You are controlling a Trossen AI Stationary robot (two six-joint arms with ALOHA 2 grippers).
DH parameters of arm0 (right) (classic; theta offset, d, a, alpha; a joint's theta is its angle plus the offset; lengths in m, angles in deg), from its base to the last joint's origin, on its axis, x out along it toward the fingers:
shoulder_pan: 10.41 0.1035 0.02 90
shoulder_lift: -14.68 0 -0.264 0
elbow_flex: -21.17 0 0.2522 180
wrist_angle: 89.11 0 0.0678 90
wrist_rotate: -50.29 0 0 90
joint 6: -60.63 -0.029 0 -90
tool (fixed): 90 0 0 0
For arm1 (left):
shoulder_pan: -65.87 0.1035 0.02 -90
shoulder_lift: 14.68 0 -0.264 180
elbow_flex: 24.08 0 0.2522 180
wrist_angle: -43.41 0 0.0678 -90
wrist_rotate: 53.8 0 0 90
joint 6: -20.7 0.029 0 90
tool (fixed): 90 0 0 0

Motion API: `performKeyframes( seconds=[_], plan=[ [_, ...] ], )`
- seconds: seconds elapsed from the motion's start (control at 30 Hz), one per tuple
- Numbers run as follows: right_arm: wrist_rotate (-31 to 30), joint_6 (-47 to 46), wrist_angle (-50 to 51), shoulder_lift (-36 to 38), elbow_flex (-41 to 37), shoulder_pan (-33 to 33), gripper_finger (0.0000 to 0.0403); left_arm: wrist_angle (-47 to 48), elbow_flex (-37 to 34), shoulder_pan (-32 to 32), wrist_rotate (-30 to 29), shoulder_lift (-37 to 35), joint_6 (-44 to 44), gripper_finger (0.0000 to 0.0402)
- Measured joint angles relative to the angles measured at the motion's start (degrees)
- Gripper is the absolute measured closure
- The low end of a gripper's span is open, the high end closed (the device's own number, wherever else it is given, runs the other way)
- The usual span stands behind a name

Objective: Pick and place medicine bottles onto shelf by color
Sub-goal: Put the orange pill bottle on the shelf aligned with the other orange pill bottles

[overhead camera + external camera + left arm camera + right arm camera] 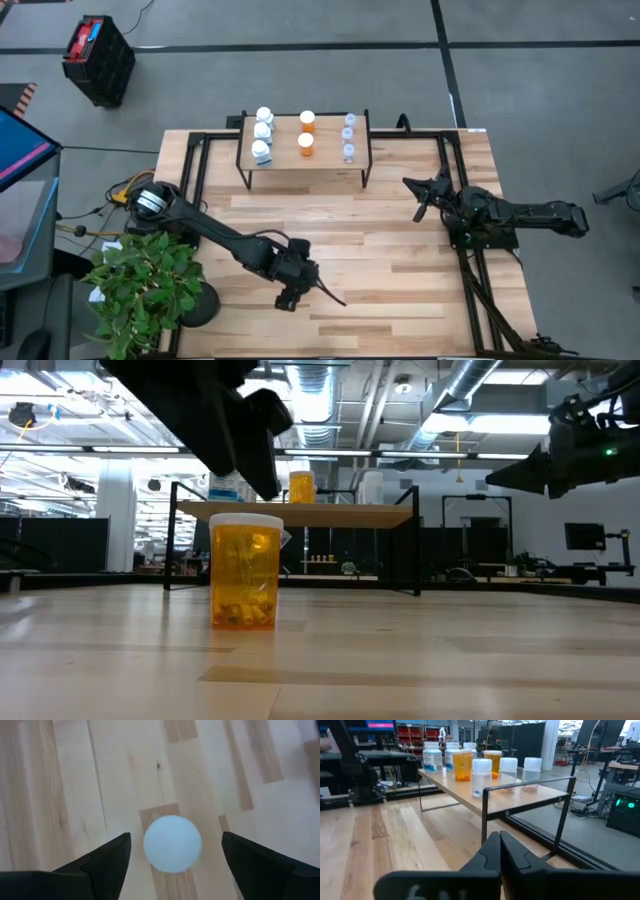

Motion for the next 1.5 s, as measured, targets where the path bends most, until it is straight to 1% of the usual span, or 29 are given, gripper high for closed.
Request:
performKeyframes(
  seconds=[0.3, 0.37, 0.43, 0.67, 0.97, 1.2, 1.27, 1.5],
  plan=[
    [0.1, 0.0, 0.0, -0.5, 0.0, 0.0, 0.0372, 2.2, 2.9, 0.1, -1.3, 3.9, 0.7, 0.0109],
    [0.1, 0.0, -0.1, -0.4, 0.0, 0.0, 0.0372, 3.5, 2.9, 0.1, -1.4, 4.0, 0.7, 0.0109],
    [0.1, 0.0, 0.0, -0.5, 0.0, 0.0, 0.0373, 2.2, 2.9, 0.1, -1.4, 4.5, 0.7, 0.0108],
    [0.1, 0.0, 0.0, -0.5, 0.0, 0.0, 0.0376, 3.3, 2.9, 0.2, -0.5, 5.9, 0.2, 0.0108],
    [0.1, 0.0, 0.0, -0.5, 0.0, 0.0, 0.0375, 1.5, 2.9, 0.3, -0.8, 6.6, 0.7, 0.011],
    [0.1, 0.0, 0.0, -0.5, 0.0, 0.0, 0.0375, 1.7, 2.8, 1.0, 0.0, 8.0, 0.7, 0.0128],
    [0.1, 0.0, 0.0, -0.5, 0.0, 0.0, 0.0374, 0.7, 3.0, 1.1, 0.5, 8.5, 0.8, 0.0135],
    [0.0, 0.0, 0.0, -0.5, 0.0, 0.0, 0.0376, 1.5, 2.9, 1.3, 0.8, 8.3, 0.7, 0.0164]
  ],
)
